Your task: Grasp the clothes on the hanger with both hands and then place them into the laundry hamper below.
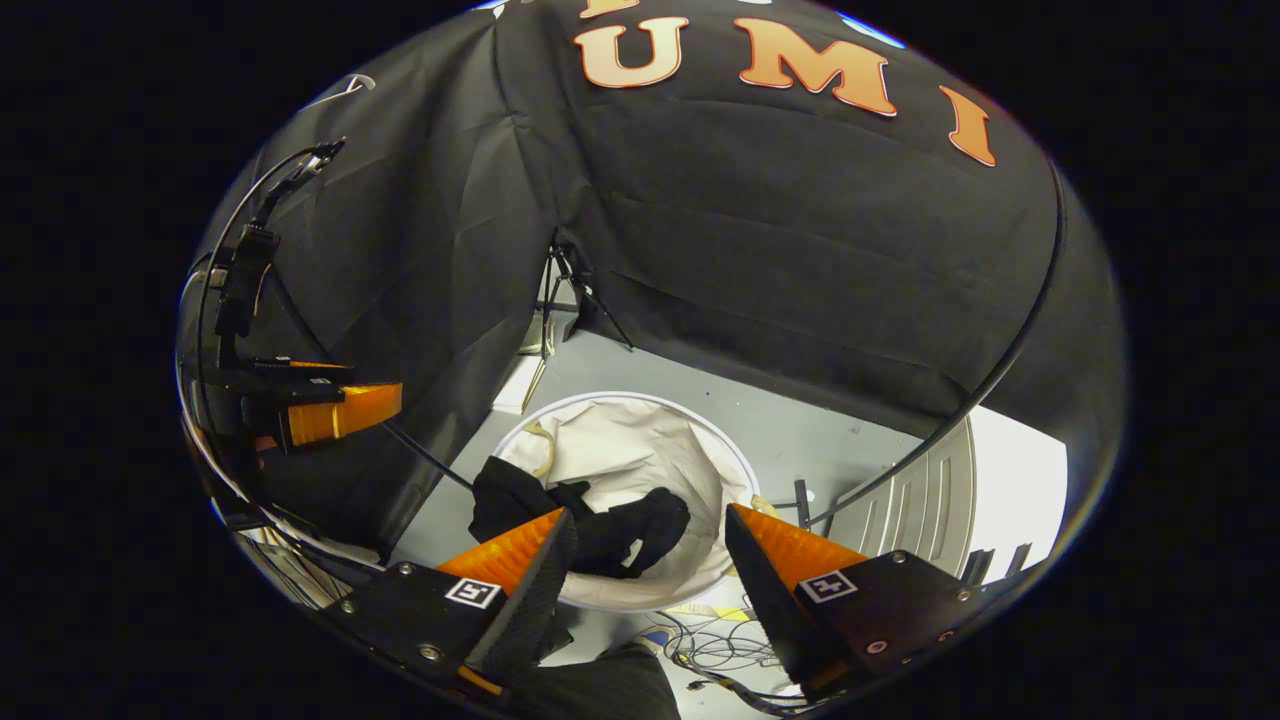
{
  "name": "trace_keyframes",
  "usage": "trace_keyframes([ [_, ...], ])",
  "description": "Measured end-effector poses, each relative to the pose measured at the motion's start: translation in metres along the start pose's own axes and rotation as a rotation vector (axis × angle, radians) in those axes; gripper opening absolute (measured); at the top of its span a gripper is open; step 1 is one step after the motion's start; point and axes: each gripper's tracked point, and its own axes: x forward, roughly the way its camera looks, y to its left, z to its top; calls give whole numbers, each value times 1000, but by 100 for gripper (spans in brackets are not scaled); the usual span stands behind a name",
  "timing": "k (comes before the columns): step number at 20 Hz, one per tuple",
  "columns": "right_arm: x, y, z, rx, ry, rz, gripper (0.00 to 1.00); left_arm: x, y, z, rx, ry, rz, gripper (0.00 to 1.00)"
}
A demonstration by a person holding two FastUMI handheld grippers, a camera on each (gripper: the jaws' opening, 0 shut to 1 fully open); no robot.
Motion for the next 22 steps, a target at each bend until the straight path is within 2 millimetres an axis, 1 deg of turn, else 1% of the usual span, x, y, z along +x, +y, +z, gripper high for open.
trace_keyframes([
  [2, -1, -1, 3, 21, -5, -3, 93, -3, -3, 3, -8, -14, -6, 99],
  [4, -4, -2, 10, 47, -25, -3, 93, -8, -4, 12, -15, -44, -14, 99],
  [6, -13, -6, 25, 60, -66, -17, 93, -14, -5, 23, -17, -83, -24, 99],
  [7, -17, -9, 31, 49, -72, -30, 92, -19, -8, 29, -18, -100, -31, 97],
  [8, -22, -13, 35, 36, -84, -43, 93, -23, -9, 34, -17, -112, -36, 99],
  [9, -27, -14, 42, 26, -102, -51, 93, -26, -11, 39, -17, -123, -38, 99],
  [10, -33, -13, 50, 18, -121, -53, 93, -30, -12, 44, -16, -138, -42, 99],
  [14, -59, -11, 88, -5, -222, -62, 92, -50, -17, 74, -15, -206, -60, 99],
  [16, -76, -9, 110, -2, -287, -61, 92, -63, -19, 93, -19, -252, -66, 100],
  [17, -85, -9, 122, -4, -327, -63, 92, -73, -19, 104, -25, -283, -67, 99],
  [18, -95, -10, 135, -6, -366, -68, 92, -83, -19, 115, -35, -318, -70, 100],
  [19, -105, -14, 149, -9, -411, -78, 92, -92, -19, 128, -47, -357, -73, 99],
  [21, -131, -22, 177, -12, -500, -98, 92, -117, -17, 155, -68, -448, -78, 99],
  [22, -143, -25, 187, -8, -540, -105, 92, -130, -16, 168, -74, -490, -77, 98],
])
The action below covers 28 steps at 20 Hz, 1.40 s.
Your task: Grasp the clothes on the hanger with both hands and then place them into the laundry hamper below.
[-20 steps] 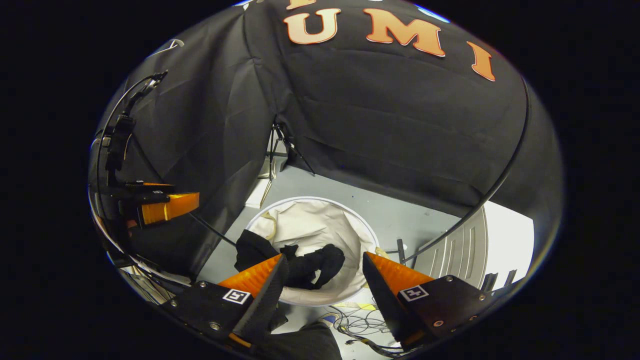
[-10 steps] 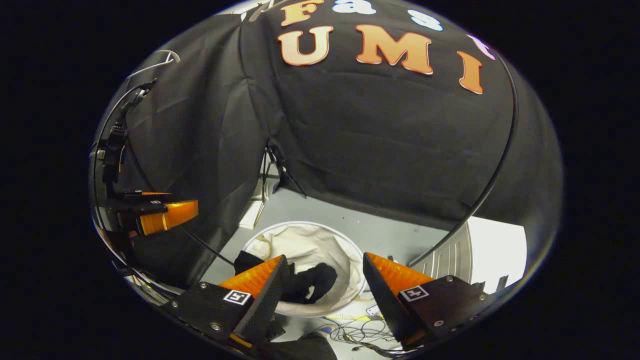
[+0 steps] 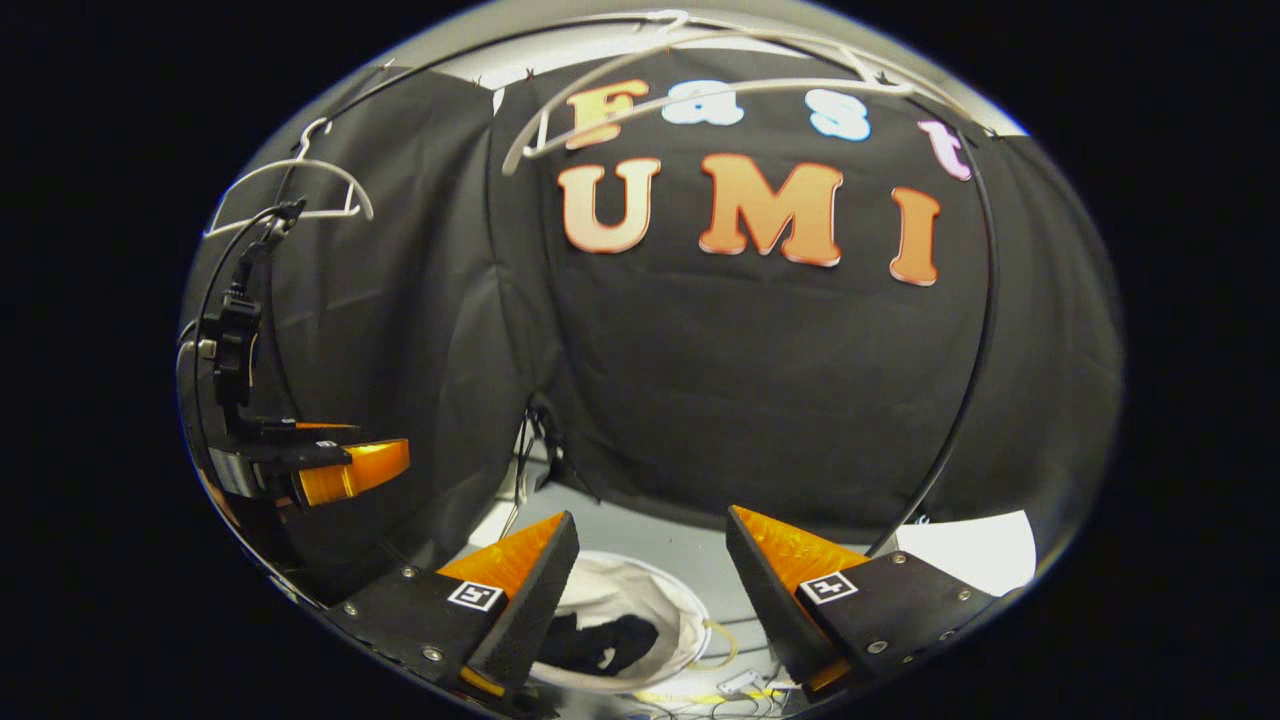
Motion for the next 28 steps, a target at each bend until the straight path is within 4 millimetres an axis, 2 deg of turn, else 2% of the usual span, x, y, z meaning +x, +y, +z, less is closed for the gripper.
trace_keyframes([
  [5, -20, -23, 68, -2, -142, -43, 92, -21, -5, 66, -13, -137, -14, 96],
  [7, -27, -28, 81, 10, -185, -56, 92, -30, -10, 83, -29, -163, -27, 96],
  [8, -31, -31, 87, 14, -202, -61, 100, -33, -13, 92, -39, -184, -33, 97],
  [10, -38, -40, 100, 11, -235, -78, 100, -38, -18, 110, -49, -229, -38, 97],
  [11, -42, -44, 106, 6, -250, -86, 92, -41, -20, 117, -51, -254, -38, 97],
  [12, -45, -47, 113, 1, -267, -94, 92, -42, -20, 124, -49, -274, -40, 94],
  [13, -48, -51, 120, -6, -281, -104, 100, -43, -21, 130, -47, -288, -41, 96],
  [14, -55, -56, 126, -15, -296, -115, 100, -45, -22, 137, -46, -306, -41, 97],
  [15, -60, -59, 131, -21, -310, -124, 84, -49, -24, 145, -48, -327, -43, 99],
  [17, -66, -65, 141, -28, -341, -145, 100, -59, -24, 155, -50, -370, -37, 100],
  [19, -75, -72, 152, -28, -378, -158, 100, -62, -24, 162, -40, -412, -21, 94],
  [28, -99, -91, 174, -53, -458, -194, 99, -79, -23, 182, -82, -509, -13, 94],
])
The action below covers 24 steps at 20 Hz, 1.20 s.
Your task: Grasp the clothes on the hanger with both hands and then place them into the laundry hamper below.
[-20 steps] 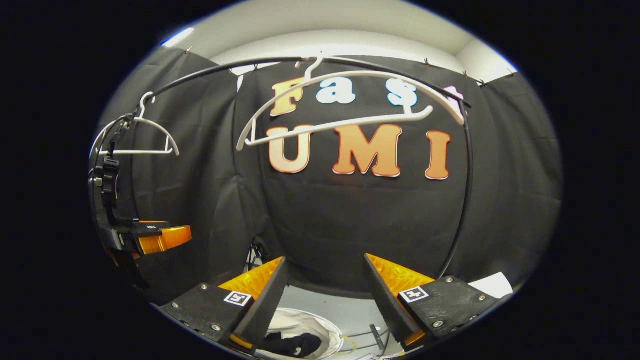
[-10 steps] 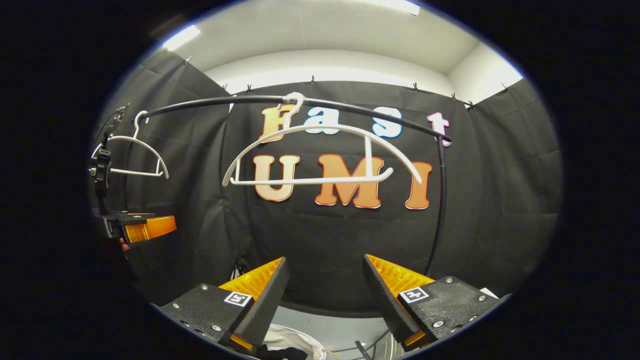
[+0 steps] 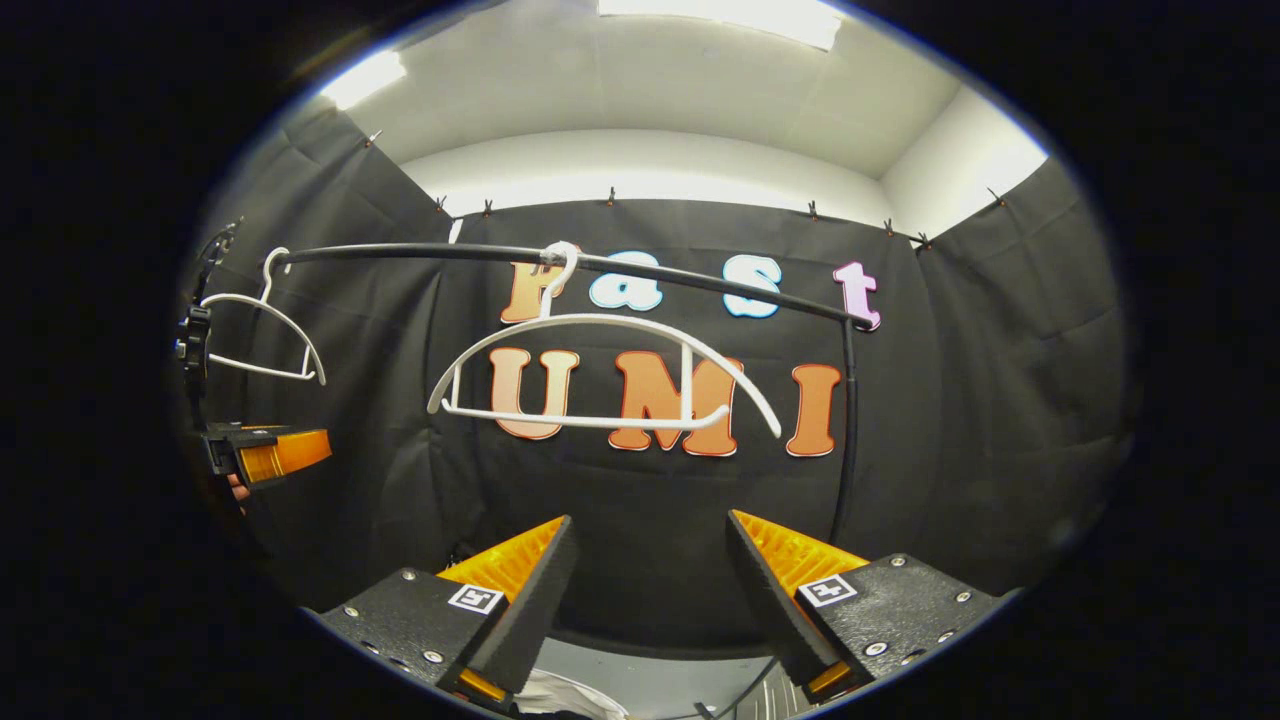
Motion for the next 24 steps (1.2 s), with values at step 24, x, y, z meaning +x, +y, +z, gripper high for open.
trace_keyframes([
  [24, -3, -13, -13, 16, 7, -47, 94, -8, 15, 7, 13, -40, 11, 94],
])
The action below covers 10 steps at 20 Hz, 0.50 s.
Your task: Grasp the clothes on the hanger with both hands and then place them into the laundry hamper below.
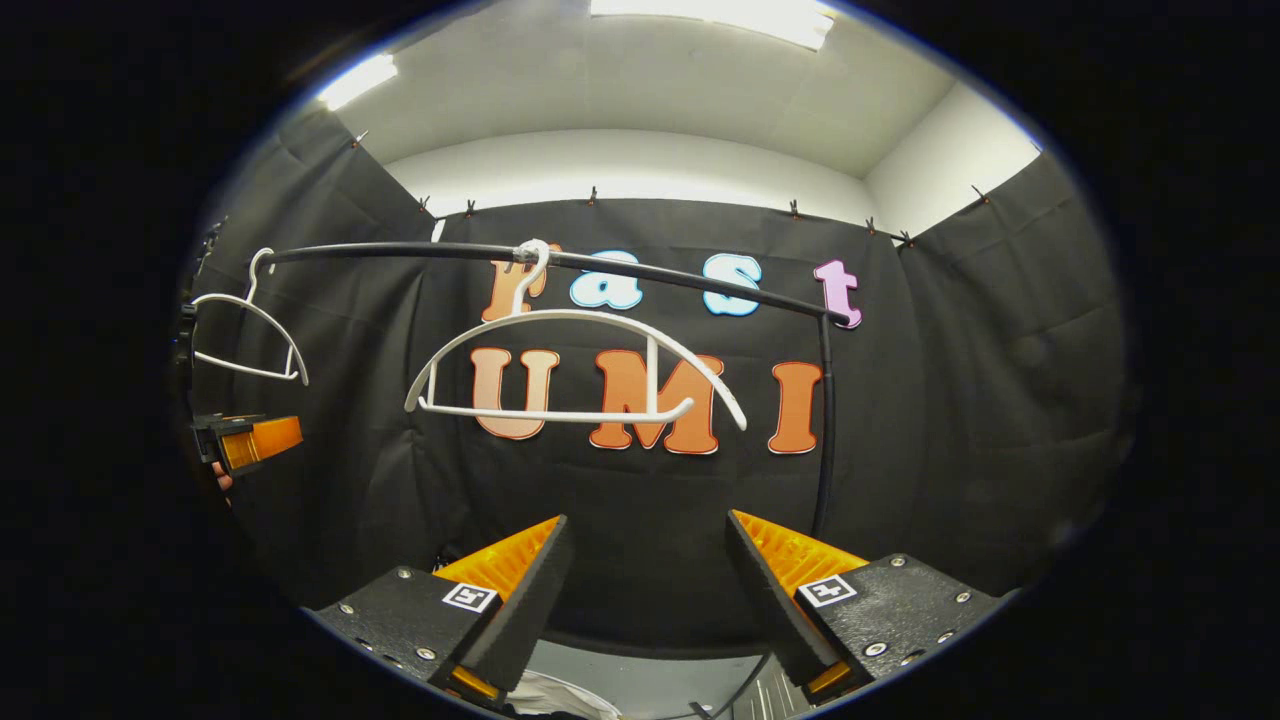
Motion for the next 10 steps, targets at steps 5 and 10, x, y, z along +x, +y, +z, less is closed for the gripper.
trace_keyframes([
  [5, -1, -3, -4, -6, 2, -5, 94, 0, -2, -2, 6, 1, -3, 97],
  [10, -2, -2, -7, -1, 8, -1, 94, -1, -1, -3, 6, 1, -3, 93],
])
